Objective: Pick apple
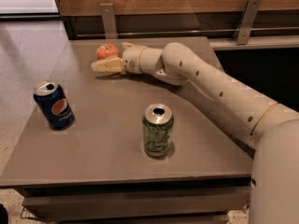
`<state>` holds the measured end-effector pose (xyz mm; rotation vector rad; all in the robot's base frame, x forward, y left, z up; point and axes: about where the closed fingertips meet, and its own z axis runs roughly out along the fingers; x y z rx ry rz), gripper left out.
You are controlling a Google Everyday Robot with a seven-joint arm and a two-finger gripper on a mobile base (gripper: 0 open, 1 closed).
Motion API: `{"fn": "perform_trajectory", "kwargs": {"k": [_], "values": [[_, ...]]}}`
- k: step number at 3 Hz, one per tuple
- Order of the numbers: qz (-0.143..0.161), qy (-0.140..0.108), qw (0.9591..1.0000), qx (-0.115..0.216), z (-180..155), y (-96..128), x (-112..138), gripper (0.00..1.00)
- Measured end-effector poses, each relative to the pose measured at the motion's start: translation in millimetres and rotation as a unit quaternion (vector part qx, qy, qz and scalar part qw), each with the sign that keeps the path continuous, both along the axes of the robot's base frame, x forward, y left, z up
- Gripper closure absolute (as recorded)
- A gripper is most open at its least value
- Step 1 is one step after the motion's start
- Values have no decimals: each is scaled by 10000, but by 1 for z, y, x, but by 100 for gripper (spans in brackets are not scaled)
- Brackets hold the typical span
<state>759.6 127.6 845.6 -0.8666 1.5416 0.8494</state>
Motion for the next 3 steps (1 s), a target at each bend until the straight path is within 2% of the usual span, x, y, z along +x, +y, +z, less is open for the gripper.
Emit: {"fn": "perform_trajectory", "kwargs": {"k": [3], "values": [[64, 7, 10000, 5, 0, 9, -2, 81]]}}
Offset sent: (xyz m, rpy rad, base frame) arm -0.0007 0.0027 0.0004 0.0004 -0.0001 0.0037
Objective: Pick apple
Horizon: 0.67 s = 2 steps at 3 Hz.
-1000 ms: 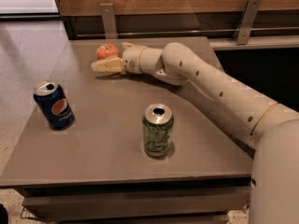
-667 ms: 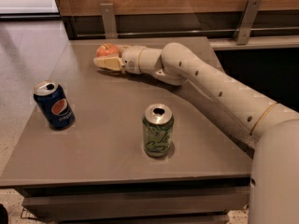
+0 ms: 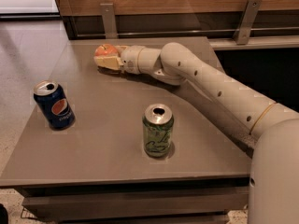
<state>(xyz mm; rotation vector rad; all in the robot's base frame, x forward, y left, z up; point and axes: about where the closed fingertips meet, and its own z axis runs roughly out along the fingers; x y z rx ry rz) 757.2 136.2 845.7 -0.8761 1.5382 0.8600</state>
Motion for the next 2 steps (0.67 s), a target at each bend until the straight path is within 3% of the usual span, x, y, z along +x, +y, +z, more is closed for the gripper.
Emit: {"fn": "perform_trajectory", "kwargs": {"k": [1, 2], "values": [[22, 3, 10000, 3, 0, 3, -1, 100], [22, 3, 10000, 3, 0, 3, -1, 100]]}}
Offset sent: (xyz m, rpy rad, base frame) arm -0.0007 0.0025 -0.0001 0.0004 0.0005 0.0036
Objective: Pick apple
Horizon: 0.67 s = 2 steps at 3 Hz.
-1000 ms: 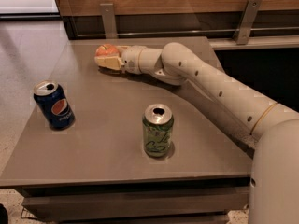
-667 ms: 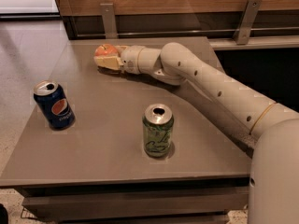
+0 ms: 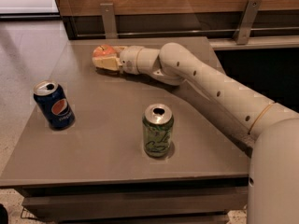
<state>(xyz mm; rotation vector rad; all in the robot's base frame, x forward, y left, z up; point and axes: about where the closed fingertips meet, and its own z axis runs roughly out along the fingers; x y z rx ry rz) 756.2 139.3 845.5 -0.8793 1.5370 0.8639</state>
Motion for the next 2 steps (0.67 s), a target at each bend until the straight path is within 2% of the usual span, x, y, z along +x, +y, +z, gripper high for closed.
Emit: {"fn": "perform_trajectory", "kwargs": {"k": [1, 2], "values": [[175, -2, 9998, 60, 15, 1, -3, 100], [286, -69, 9996, 50, 41, -10, -10, 100]]}}
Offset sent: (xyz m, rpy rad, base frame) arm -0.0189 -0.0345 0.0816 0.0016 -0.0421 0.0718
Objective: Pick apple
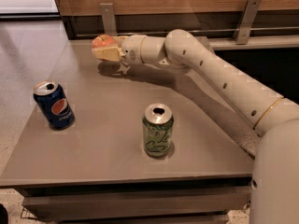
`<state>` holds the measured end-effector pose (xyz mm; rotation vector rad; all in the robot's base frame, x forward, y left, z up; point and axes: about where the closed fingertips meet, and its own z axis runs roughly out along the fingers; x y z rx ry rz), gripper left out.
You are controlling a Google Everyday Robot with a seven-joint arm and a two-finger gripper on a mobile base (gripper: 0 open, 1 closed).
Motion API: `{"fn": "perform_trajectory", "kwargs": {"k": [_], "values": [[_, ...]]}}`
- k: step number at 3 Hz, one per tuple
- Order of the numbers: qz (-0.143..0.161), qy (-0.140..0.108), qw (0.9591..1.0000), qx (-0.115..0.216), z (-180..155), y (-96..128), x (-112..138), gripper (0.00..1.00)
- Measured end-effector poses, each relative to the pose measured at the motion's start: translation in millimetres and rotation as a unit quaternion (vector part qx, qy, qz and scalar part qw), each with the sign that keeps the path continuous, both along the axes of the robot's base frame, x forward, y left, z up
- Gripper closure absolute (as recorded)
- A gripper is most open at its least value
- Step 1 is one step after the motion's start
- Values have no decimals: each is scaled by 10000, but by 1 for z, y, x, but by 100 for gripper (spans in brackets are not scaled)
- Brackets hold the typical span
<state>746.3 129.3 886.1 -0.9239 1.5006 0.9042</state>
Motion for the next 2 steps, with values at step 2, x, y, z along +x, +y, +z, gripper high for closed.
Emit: {"fn": "perform_trajectory", "kwargs": {"k": [2], "values": [[-99, -258, 9995, -172, 52, -33, -23, 100]]}}
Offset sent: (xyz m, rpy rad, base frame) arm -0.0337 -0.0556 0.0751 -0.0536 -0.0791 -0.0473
